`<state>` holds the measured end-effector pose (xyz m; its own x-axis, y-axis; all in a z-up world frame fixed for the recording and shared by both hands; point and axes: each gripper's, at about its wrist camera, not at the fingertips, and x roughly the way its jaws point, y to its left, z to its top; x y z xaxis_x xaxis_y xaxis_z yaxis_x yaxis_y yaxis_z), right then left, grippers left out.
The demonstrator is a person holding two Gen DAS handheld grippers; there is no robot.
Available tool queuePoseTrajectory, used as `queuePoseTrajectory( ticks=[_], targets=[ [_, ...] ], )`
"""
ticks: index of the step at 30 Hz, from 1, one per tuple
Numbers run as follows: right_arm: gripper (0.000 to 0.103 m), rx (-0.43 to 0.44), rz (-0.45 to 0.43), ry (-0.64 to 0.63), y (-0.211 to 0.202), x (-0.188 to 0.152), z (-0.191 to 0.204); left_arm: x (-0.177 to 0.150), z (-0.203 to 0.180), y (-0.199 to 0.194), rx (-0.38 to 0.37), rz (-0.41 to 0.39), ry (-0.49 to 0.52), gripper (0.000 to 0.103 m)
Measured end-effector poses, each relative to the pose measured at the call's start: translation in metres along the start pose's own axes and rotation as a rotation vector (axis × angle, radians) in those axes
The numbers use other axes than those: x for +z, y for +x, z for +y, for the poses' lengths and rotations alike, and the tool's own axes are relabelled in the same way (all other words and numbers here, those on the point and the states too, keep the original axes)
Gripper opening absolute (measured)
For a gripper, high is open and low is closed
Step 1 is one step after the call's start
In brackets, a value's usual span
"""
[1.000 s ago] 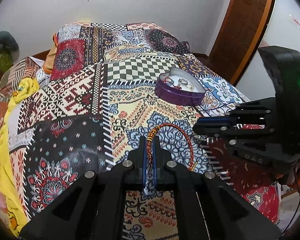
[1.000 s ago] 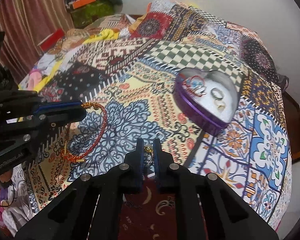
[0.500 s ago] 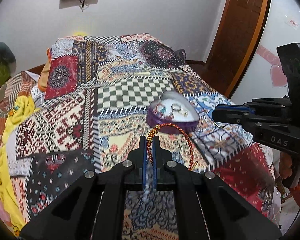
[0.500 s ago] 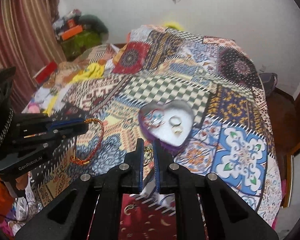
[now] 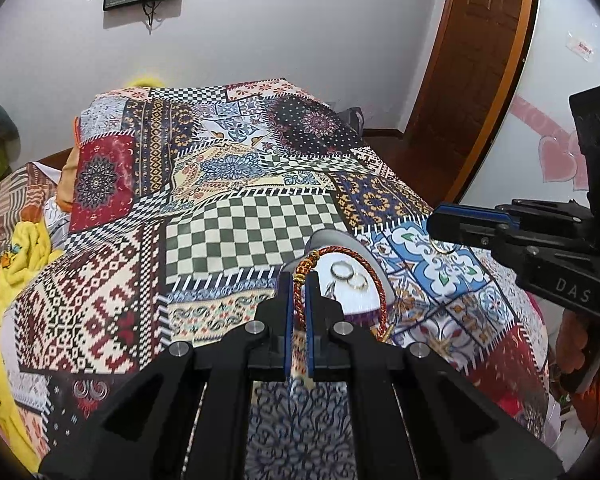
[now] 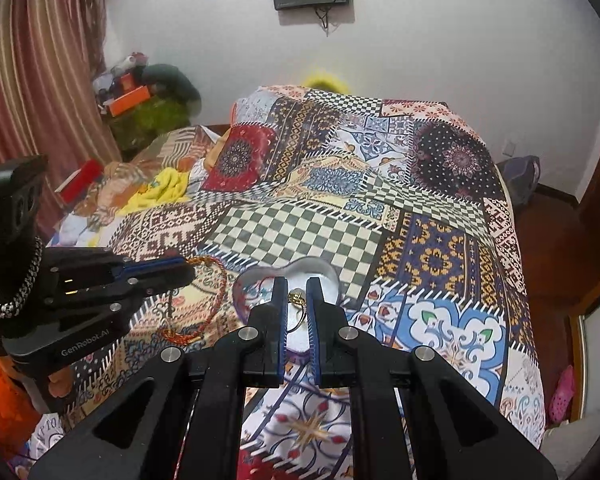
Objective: Organize jewelry
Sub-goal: 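Carry the bracelet with the left tool while the right tool carries the gold ring over the tin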
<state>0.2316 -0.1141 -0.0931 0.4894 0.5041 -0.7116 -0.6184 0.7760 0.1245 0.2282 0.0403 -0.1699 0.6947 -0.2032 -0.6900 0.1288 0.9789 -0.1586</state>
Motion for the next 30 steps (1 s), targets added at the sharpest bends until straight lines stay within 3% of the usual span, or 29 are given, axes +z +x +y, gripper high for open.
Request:
queuePoseTrajectory(
  ticks=[14, 30],
  targets=[
    [0.008, 0.032, 0.016, 0.021, 0.026, 0.003, -0.013, 0.011, -0.006, 0.043, -0.015, 0.059, 0.028, 0.003],
    [0.008, 0.040, 0.103, 0.013, 0.057, -0.006, -0.018, 0.016, -0.008, 0.065, -0.003, 0.092, 0.043, 0.003]
  ],
)
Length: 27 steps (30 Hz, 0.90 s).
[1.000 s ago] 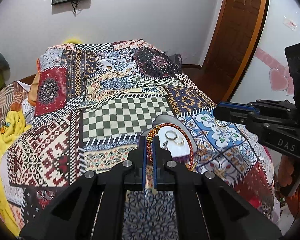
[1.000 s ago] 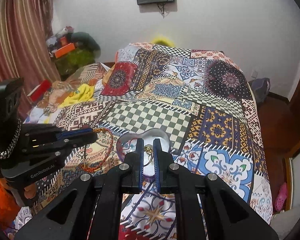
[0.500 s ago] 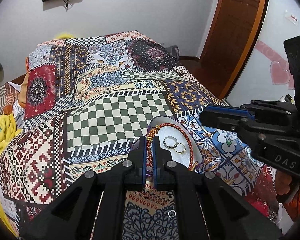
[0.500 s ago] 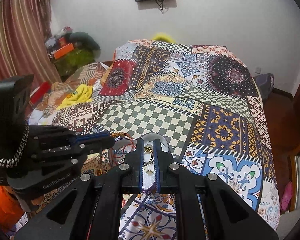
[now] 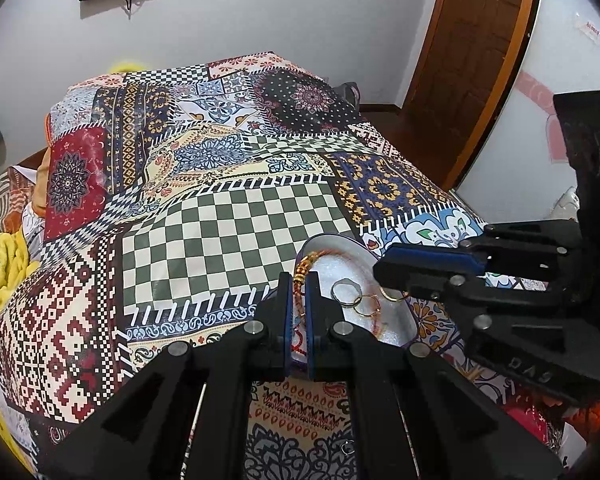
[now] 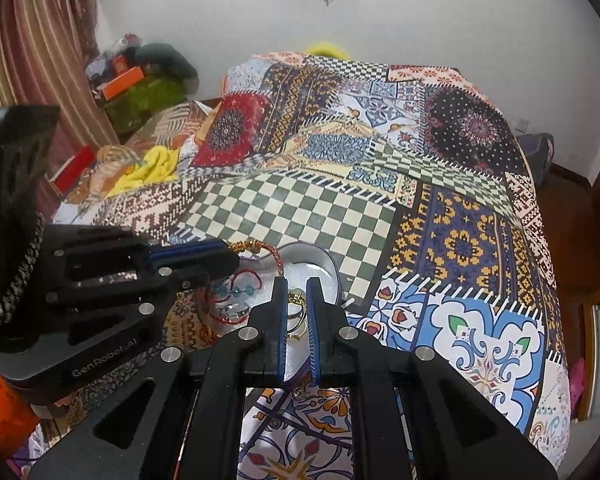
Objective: Organize jewelry
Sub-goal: 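Carry the bracelet with the left tool while the right tool carries the gold ring over the tin, then lower both items into the heart tin and open both tools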
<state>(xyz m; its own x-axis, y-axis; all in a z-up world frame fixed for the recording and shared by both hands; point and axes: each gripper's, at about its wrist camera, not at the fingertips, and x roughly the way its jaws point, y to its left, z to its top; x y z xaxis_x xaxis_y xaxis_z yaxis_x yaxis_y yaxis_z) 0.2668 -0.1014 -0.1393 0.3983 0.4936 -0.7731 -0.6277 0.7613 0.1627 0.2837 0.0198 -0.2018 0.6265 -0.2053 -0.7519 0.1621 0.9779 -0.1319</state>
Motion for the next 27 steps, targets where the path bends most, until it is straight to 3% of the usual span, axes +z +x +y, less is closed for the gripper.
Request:
queuePoseTrajectory(
  ticks=[17, 19, 22, 27],
  targets=[
    [0.008, 0.001, 0.062, -0.032, 0.011, -0.002, 0.005, -0.002, 0.000, -0.015, -0.020, -0.012, -0.015, 0.004],
    [0.009, -0.007, 0.057, -0.044, 0.008, -0.001, 0.007, -0.002, 0.000, -0.019, -0.017, -0.012, -0.019, 0.008],
    [0.013, -0.022, 0.044, -0.061, 0.001, 0.001, 0.011, -0.002, 0.002, -0.025, -0.020, -0.015, -0.032, 0.015],
    [0.024, -0.033, 0.017, -0.073, -0.013, 0.002, 0.015, -0.005, 0.003, -0.037, -0.012, -0.024, -0.034, 0.016]
  ],
)
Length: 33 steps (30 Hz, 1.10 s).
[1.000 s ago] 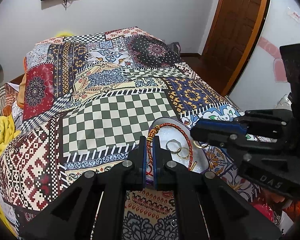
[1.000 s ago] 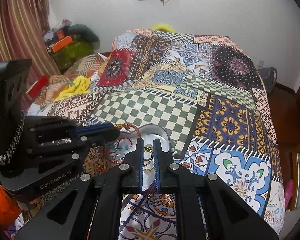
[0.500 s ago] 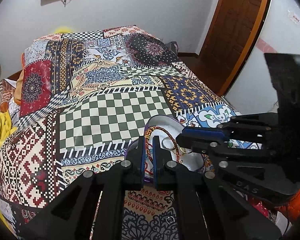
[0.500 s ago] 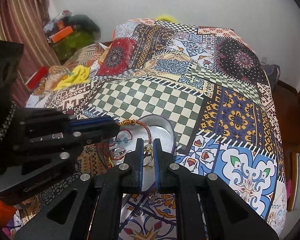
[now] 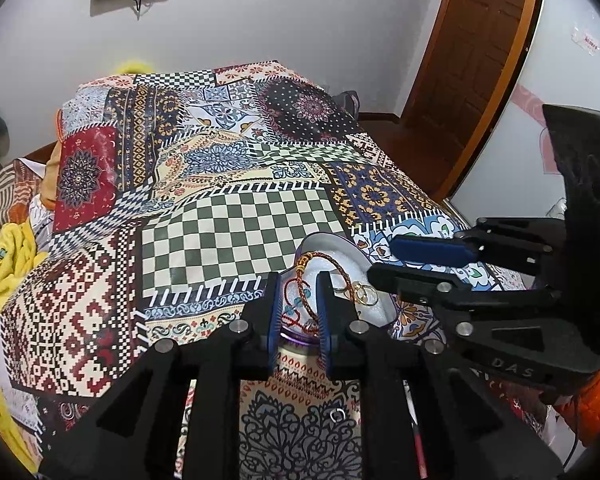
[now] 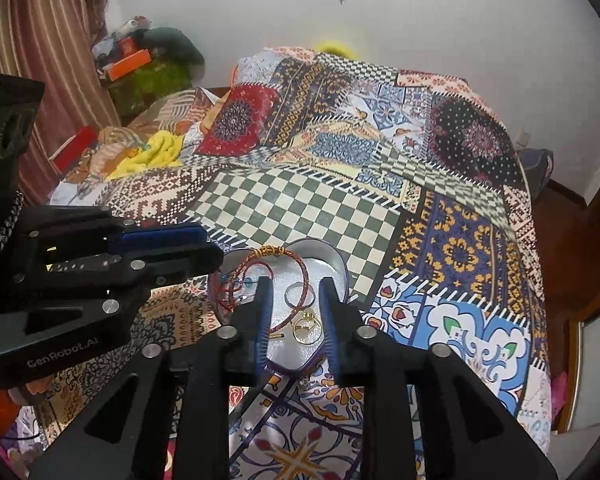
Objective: Organize jewelry
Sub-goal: 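Lower both items into the heart tin and open both tools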
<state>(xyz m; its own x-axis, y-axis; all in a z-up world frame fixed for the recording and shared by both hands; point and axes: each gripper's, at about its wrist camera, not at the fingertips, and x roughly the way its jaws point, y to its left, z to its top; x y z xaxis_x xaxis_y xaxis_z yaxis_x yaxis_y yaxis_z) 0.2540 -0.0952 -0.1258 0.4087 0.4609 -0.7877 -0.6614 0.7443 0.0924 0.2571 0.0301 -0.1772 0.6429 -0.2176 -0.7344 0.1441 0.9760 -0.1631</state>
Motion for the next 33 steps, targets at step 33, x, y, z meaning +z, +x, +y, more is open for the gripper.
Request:
queuePoseTrajectory(
  ticks=[33],
  targets=[
    [0.027, -0.013, 0.052, 0.074, -0.025, -0.058, 0.003, -0.080, -0.020, 0.013, -0.052, 0.184, 0.006, 0.026]
  ],
)
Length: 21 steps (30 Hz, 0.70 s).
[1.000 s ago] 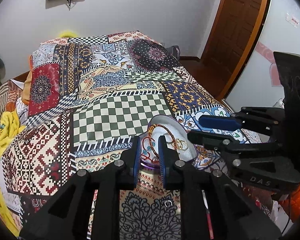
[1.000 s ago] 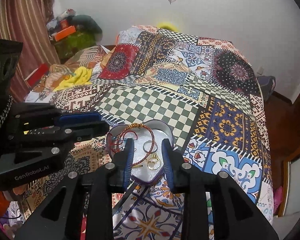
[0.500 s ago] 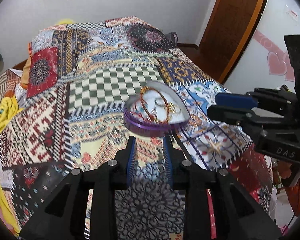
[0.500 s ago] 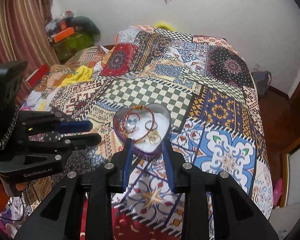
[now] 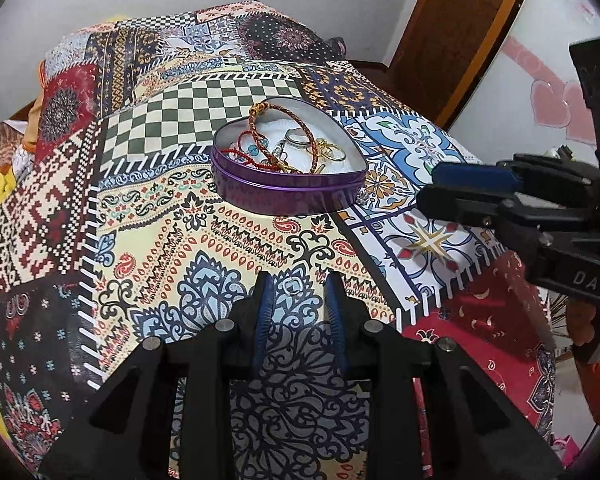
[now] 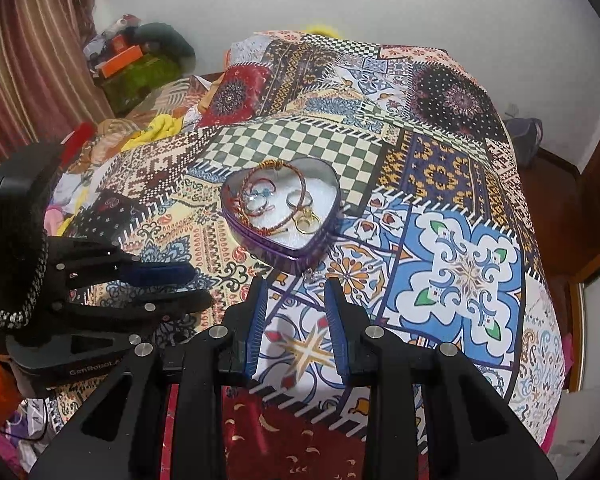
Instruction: Organize jewelry
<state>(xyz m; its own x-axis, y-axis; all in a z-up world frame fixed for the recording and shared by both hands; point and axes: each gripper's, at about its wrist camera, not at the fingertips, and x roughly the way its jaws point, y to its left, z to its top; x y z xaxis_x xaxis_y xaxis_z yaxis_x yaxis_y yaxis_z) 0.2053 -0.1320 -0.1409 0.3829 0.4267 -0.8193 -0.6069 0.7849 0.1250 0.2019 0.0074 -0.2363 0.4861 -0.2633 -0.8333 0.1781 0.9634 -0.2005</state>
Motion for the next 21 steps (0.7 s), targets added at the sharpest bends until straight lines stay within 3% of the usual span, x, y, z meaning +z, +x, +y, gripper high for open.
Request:
queuePoseTrajectory(
  ticks=[2, 7, 21],
  targets=[
    [0.027, -0.001, 0.008, 0.004, 0.002, -0.002, -0.002, -0.001, 0.001, 0.001, -0.005, -0.003, -0.006, 0.025],
    [0.027, 0.001, 0.018, 0.014, 0.007, -0.005, -0.004, -0.001, 0.004, 0.003, 0.028, -0.012, 0.002, 0.008],
    [0.027, -0.018, 0.055, -0.016, 0.023, -0.002, -0.008, 0.012, 0.010, -0.009, 0.061, -0.076, 0.000, 0.008]
  ],
)
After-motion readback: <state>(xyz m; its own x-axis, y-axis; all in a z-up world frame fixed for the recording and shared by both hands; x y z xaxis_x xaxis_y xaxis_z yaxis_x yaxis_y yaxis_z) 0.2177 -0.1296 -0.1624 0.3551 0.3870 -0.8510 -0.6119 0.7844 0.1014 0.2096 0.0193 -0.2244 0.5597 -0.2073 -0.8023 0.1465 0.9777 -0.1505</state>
